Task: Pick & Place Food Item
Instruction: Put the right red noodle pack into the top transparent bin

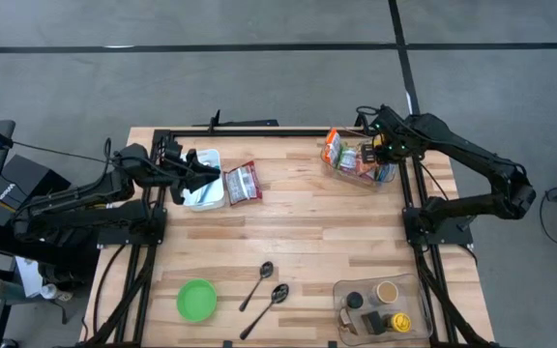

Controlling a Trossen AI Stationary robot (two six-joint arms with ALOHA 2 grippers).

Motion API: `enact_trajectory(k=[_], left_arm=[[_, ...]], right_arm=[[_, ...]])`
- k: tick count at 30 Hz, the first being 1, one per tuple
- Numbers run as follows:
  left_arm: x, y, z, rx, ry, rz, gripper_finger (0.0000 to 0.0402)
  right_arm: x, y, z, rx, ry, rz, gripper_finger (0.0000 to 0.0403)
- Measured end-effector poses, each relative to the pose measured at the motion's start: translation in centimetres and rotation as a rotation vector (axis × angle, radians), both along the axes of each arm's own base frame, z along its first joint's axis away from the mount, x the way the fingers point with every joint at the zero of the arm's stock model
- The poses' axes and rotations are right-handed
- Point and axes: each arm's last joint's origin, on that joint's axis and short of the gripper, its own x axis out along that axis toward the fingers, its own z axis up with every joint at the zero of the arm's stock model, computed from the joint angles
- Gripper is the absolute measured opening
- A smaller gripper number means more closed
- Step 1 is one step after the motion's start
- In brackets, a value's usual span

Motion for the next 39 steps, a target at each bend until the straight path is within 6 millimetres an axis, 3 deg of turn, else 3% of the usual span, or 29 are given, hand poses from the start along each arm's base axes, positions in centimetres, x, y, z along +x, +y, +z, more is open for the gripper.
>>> enact_trajectory(k=[23, 34, 39], left_arm=[[0.00, 0.01, 0.00, 0.000, 0.000, 0.003, 0.0092], [0.00, 0.01, 0.00, 0.000, 0.000, 0.002, 0.0092], [-0.01, 0.00, 0.01, 0.000, -0.001, 0.002, 0.0092]], right_arm=[[-0.01, -0.01, 0.00, 0.000, -0.010, -0.050, 0.0089], [-0.01, 0.03, -0.01, 0.004, 0.001, 0.007, 0.0234], [-0.13, 0.23, 0.15, 0.025, -0.006, 0.027, 0.0254]])
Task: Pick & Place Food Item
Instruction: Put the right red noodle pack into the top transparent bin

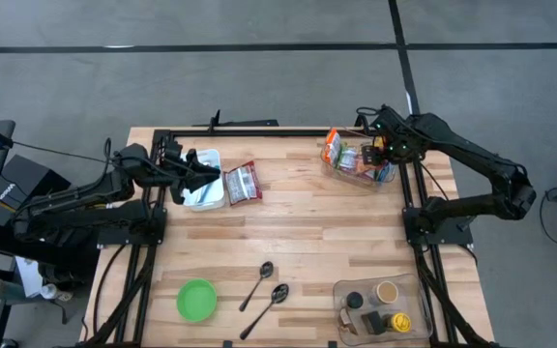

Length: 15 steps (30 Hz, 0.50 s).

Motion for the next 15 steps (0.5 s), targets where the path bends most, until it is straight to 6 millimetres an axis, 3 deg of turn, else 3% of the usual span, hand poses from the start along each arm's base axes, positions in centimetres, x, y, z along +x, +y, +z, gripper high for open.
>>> enact_trajectory(k=[7, 15], left_arm=[[0.01, 0.00, -0.01, 0.000, 0.000, -0.001, 0.0092], [0.00, -0.02, 0.00, 0.000, 0.000, -0.004, 0.0092]], right_arm=[[0.35, -0.57, 0.68, -0.068, -0.055, -0.034, 0.0255], [-0.30, -0.18, 0.19, -0.004, 0.027, -0.045, 0.0255]])
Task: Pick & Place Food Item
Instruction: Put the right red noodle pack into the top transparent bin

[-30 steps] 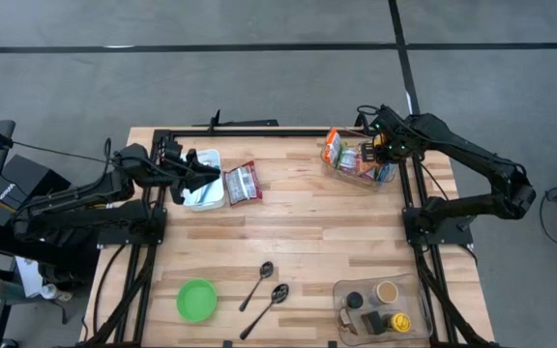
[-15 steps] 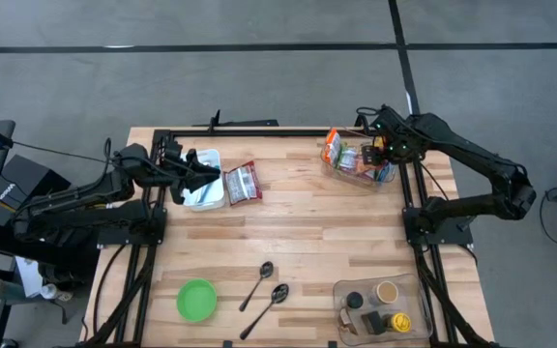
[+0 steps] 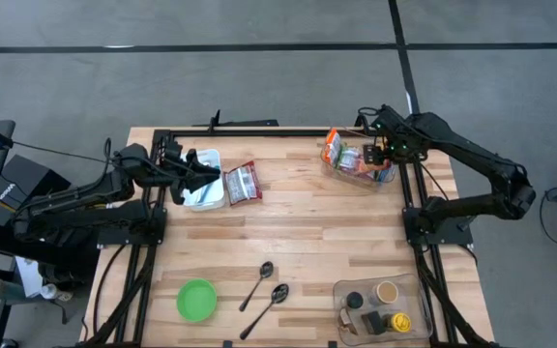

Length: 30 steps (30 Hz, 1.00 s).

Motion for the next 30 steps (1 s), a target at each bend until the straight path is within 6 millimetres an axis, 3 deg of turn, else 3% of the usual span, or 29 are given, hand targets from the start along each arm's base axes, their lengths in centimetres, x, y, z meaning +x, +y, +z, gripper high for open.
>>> enact_trajectory(k=[12, 21, 30], left_arm=[[0.0, 0.0, 0.0, 0.000, 0.000, 0.001, 0.0092], [0.0, 0.0, 0.0, 0.000, 0.000, 0.006, 0.0092], [0.0, 0.0, 0.0, 0.000, 0.000, 0.005, 0.0092]], right_arm=[[-1.0, 0.5, -0.2, -0.002, 0.148, -0.071, 0.0255], [-1.0, 0.4, -2.8, -0.027, 0.179, -0.097, 0.0255], [-0.3, 0.4, -1.6, -0.065, 0.133, -0.065, 0.0255]])
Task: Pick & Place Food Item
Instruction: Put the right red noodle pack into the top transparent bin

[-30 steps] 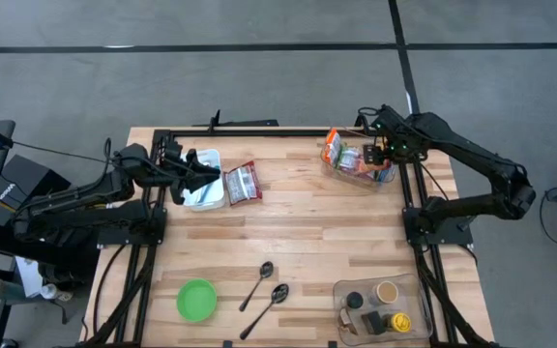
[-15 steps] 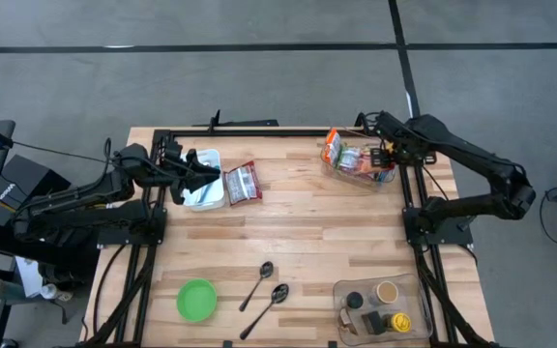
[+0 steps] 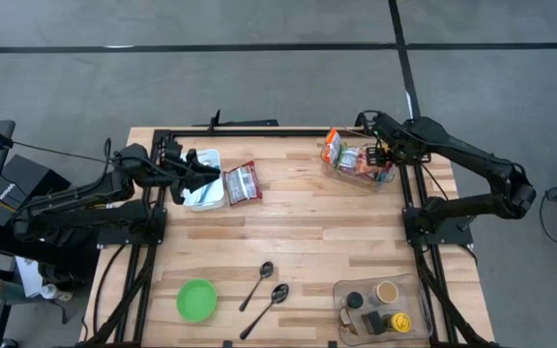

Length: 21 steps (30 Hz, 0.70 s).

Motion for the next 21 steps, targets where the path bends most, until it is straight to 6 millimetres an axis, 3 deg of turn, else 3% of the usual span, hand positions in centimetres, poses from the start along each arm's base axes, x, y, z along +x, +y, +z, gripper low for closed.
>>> enact_trajectory(k=[13, 17, 21], left_arm=[[0.0, 0.0, 0.0, 0.000, 0.000, -0.001, 0.0092], [0.0, 0.0, 0.0, 0.000, 0.000, -0.001, 0.0092], [0.0, 0.0, 0.0, 0.000, 0.000, -0.002, 0.0092]], right_arm=[[0.3, 0.3, 3.1, -0.025, -0.039, 0.026, 0.0255], [1.2, 0.5, 4.2, -0.072, -0.075, 0.134, 0.0255], [1.7, 0.6, 4.3, -0.093, -0.094, 0.176, 0.0230]])
